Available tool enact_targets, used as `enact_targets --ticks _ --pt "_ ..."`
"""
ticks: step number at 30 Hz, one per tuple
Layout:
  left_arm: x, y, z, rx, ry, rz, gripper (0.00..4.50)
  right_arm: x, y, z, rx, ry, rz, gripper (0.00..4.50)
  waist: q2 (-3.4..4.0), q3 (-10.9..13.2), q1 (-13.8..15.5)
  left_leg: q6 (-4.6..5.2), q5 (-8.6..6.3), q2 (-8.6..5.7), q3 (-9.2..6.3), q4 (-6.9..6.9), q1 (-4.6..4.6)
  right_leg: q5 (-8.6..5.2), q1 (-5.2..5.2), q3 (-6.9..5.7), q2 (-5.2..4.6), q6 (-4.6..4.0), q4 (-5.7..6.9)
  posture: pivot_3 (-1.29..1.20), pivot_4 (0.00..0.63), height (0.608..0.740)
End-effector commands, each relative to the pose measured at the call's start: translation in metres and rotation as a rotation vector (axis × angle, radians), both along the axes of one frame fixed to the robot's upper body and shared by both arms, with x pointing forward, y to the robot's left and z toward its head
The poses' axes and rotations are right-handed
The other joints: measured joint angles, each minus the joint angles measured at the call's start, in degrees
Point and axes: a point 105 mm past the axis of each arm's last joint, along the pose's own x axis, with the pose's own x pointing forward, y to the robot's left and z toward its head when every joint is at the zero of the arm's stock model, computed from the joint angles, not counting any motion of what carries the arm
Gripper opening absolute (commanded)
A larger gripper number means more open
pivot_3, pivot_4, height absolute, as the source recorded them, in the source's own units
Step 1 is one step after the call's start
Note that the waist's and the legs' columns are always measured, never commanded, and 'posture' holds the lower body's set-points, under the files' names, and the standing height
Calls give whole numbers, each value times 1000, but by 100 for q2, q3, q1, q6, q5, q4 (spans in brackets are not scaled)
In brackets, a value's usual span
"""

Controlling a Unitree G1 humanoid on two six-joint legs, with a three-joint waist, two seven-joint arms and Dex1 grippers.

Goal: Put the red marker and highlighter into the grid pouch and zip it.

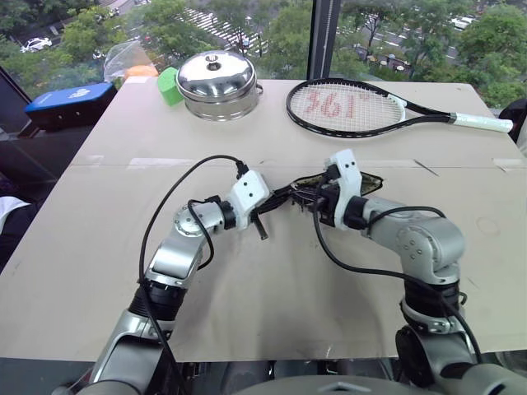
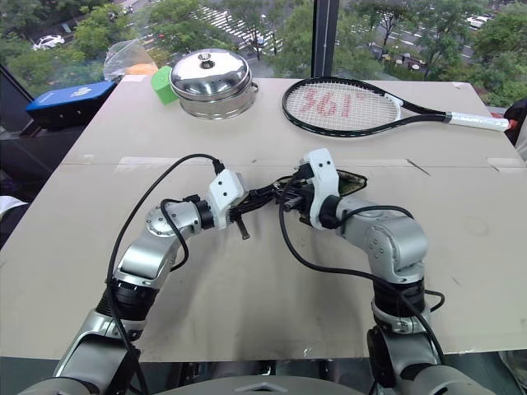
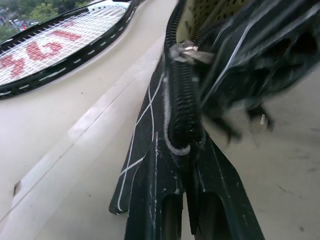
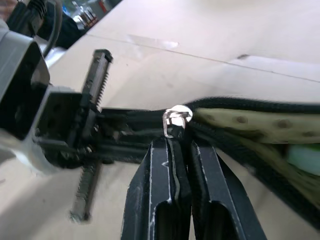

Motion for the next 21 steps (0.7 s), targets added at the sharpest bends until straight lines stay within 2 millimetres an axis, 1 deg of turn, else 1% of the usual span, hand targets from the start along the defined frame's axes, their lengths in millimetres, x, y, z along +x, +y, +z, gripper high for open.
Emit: enact_targets --ticks 1,4,5,6,8,9,11,12,13,14,15,17,18,19,21 --pt "5 12 7 31 -64 39 0 4 -65 9 -59 -46 -209 67 0 0 40 3 -2 2 -2 0 -1 0 1 -3 -4 0 -2 0 150 740" --pt "9 15 5 59 -83 46 0 1 -123 4 -152 -25 -369 67 1 0 54 15 -9 0 2 0 0 0 0 2 -6 0 -2 0 150 740" --pt "9 15 3 74 -91 39 0 0 -147 1 -217 -20 -434 67 1 0 89 16 -9 0 2 1 1 0 0 2 -6 0 -2 0 150 740" --pt "10 14 2 87 -99 32 0 -1 -162 -1 -268 -21 -473 67 1 1 106 16 -10 -3 1 1 0 0 1 0 -6 0 -2 0 150 740" --pt "11 11 -1 114 -124 14 0 -2 -177 -2 -326 -23 -501 67 2 1 95 18 -10 -6 3 0 0 -1 1 1 -8 -1 -4 0 150 740" --pt "12 10 -3 140 -151 5 0 -3 -184 -8 -404 -27 -500 67 2 1 83 18 -10 -6 5 1 1 -1 0 5 -7 -1 -4 0 150 740" --pt "17 9 -6 180 -194 6 0 -7 -192 -18 -520 -27 -485 67 2 1 81 18 -10 -6 8 -1 4 -1 0 10 0 0 -4 0 150 740" --pt "19 8 -7 200 -218 -3 0 -8 -192 -21 -578 -53 -459 67 2 1 79 18 -10 -4 6 -2 7 -1 0 9 3 0 -3 0 150 740" --pt "20 8 -7 215 -240 -12 0 -10 -188 -21 -609 -95 -428 67 3 1 83 18 -10 -2 6 -2 7 -1 0 9 5 0 -3 0 150 740" --pt "20 7 -8 218 -247 -27 0 -9 -181 -17 -579 -157 -411 67 2 1 81 18 -10 -2 7 -2 7 -2 -1 11 6 0 -3 0 150 740" --pt "16 5 -7 195 -236 -55 0 -10 -172 -14 -564 -210 -347 67 1 1 80 18 -10 -1 7 -2 7 -2 -1 12 6 0 -4 0 150 740" --pt "10 7 -3 112 -185 -84 643 -18 -165 -15 -565 -269 -257 0 2 2 82 18 -10 -1 10 -1 6 -2 -2 16 7 1 -4 0 150 740" --pt "6 9 -2 58 -126 -93 876 -23 -163 -17 -568 -288 -218 587 2 2 83 18 -10 0 11 -1 4 -2 -3 16 6 2 -5 0 150 740" --pt "0 14 0 -7 -50 -98 1276 -30 -163 -17 -532 -297 -200 848 0 2 82 18 -10 6 11 0 4 -2 -2 15 5 3 -7 0 150 740" --pt "-18 29 -3 -76 98 -115 2252 -46 -166 -16 -474 -306 -177 1823 -1 2 83 18 -10 13 10 0 2 -2 -2 15 3 4 -9 0 150 740"
